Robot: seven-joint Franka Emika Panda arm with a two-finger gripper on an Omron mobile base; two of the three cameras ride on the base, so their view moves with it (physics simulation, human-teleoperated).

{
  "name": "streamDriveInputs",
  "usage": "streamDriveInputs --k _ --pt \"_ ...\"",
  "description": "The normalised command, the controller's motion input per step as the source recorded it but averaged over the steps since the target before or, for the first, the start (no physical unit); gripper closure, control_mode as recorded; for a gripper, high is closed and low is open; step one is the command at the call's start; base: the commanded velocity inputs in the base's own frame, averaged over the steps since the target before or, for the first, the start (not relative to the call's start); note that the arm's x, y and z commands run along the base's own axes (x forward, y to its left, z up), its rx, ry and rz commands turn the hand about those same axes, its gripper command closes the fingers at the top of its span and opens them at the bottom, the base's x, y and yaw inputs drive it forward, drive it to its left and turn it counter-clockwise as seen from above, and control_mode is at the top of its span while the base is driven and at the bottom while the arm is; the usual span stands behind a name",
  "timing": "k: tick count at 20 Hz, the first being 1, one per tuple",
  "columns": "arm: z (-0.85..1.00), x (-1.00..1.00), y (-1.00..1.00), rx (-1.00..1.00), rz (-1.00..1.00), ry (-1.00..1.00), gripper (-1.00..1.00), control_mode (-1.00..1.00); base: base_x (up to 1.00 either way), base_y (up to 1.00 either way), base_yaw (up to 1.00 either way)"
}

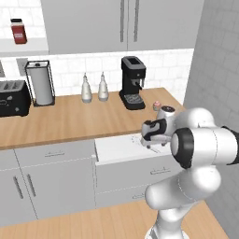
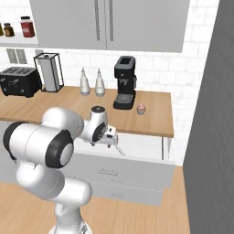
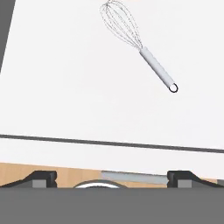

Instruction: Pick the whisk from the drawer and place it on the counter.

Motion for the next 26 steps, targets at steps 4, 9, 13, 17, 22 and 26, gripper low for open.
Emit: streamDriveInputs --k 4,9,13,17,22,26 --pt "-0.33 0.00 -0.05 0.00 0.00 0.02 -1.00 -1.00 0.00 0.00 0.00" --pt "-0.36 0.00 -0.04 0.00 0.00 0.01 -1.00 -1.00 0.00 0.00 0.00" --pt "-0.25 0.00 0.00 0.00 0.00 0.02 -1.00 -1.00 0.00 0.00 0.00" --pt "-0.04 0.00 0.00 0.00 0.00 0.00 -1.00 -1.00 0.00 0.00 0.00" --pt "0.00 0.04 0.00 0.00 0.00 0.00 -1.00 -1.00 0.00 0.00 0.00" --pt "0.00 0.17 0.00 0.00 0.00 0.00 -1.00 -1.00 0.00 0.00 0.00"
